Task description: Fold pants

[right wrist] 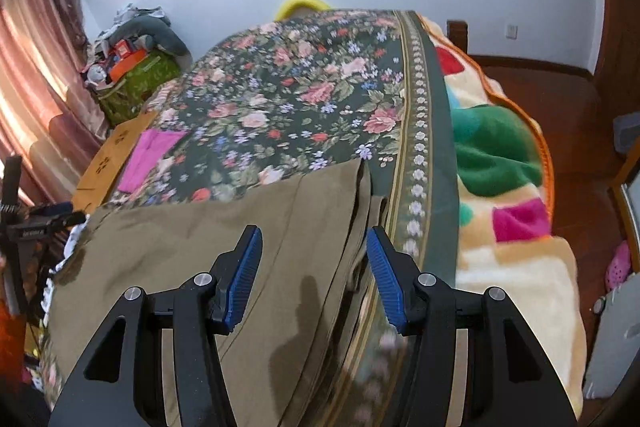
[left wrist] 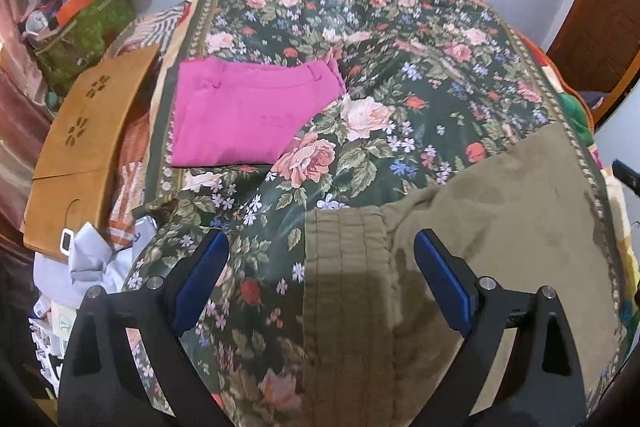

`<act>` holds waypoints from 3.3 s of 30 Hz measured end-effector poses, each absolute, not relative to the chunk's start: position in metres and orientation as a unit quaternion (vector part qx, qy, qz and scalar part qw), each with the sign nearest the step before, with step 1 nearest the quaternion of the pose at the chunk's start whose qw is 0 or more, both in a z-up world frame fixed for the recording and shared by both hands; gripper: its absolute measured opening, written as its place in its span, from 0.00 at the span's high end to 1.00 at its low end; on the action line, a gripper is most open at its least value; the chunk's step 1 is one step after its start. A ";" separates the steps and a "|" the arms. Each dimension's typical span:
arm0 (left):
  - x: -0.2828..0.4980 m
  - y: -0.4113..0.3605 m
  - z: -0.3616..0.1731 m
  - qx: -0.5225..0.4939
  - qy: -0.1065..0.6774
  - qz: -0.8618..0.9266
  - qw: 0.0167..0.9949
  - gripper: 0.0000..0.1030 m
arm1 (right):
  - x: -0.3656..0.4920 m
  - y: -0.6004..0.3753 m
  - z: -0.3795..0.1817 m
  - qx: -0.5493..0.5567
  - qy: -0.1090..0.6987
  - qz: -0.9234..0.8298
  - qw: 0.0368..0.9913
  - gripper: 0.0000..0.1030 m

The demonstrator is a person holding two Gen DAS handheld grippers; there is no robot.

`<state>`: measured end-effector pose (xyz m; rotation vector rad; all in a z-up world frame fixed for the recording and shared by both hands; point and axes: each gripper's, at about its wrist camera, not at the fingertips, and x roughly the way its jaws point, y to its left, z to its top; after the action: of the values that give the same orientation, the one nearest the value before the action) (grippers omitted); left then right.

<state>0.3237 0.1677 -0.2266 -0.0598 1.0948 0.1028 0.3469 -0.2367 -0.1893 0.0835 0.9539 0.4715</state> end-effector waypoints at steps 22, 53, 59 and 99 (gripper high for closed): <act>0.335 0.184 -0.270 -0.051 0.509 0.086 0.855 0.07 | 0.426 -0.211 -0.265 0.013 0.518 0.246 0.819 0.91; 0.308 0.135 -0.185 -0.056 0.486 0.012 0.872 0.07 | 0.317 -0.134 -0.152 -0.055 0.438 0.360 0.822 0.37; 0.318 0.125 -0.213 -0.072 0.512 -0.013 0.856 0.07 | 0.315 -0.105 -0.180 -0.018 0.492 0.393 0.776 0.37; 0.194 0.139 -0.242 -0.066 0.527 0.027 0.847 0.06 | 0.199 -0.184 -0.205 -0.011 0.525 0.292 0.799 0.28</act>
<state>0.1939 0.1388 -0.2416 -0.1393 1.1104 0.0567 0.1989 -0.1838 -0.2054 -0.0228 1.1260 0.6270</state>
